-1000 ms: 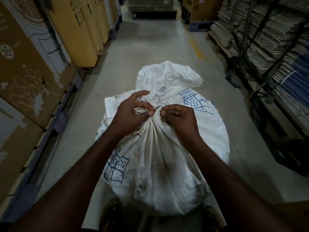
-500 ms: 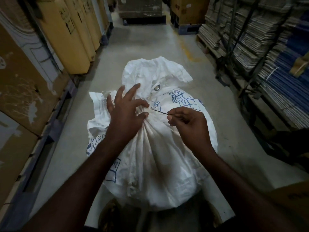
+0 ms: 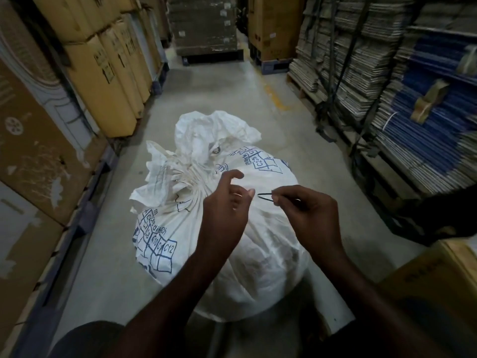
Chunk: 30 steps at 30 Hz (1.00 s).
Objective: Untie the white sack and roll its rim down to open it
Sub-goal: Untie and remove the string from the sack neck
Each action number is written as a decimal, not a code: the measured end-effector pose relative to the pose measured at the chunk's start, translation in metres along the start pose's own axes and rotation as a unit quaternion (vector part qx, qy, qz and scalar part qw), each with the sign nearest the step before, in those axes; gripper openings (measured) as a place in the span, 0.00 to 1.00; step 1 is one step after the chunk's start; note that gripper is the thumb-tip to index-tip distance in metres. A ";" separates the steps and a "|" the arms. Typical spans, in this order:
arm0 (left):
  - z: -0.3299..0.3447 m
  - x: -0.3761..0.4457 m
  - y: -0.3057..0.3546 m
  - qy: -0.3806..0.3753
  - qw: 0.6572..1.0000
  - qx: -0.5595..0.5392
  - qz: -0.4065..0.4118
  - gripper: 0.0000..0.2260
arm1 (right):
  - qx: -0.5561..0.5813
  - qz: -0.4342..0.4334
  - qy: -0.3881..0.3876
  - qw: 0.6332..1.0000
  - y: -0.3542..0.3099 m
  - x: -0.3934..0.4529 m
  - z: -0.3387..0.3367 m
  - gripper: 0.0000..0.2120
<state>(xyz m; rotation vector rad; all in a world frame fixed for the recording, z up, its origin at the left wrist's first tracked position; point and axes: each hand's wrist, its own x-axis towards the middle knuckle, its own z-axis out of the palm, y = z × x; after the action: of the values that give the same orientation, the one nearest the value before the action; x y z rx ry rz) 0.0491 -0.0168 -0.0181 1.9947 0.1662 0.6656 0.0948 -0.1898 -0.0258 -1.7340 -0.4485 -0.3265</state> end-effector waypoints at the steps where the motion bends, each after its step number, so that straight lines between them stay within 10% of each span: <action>1: 0.003 -0.008 0.005 -0.008 1.000 -0.008 -0.001 0.13 | -0.005 -0.009 0.001 1.000 -0.002 -0.003 -0.001 0.07; 12: 0.008 -0.019 0.020 -0.052 0.940 -0.287 -0.175 0.08 | -0.113 -0.080 -0.022 0.990 -0.018 -0.017 -0.002 0.16; 22: 0.003 -0.003 0.002 -0.096 0.980 -0.153 -0.086 0.08 | -0.175 -0.139 -0.003 0.975 -0.006 -0.001 -0.018 0.16; 27: -0.006 0.004 -0.007 -0.204 0.978 -0.041 0.029 0.05 | -0.262 -0.097 -0.179 0.943 0.002 0.019 -0.041 0.43; 30: -0.009 0.009 -0.003 -0.224 0.972 -0.026 0.059 0.06 | -0.247 -0.126 -0.209 0.938 0.004 0.023 -0.047 0.32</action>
<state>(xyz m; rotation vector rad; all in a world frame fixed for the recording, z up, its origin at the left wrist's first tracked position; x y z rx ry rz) 0.0526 -0.0046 -0.0139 2.0613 -0.2403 0.2733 0.1179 -0.2343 -0.0096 -2.2525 -0.9686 -0.2642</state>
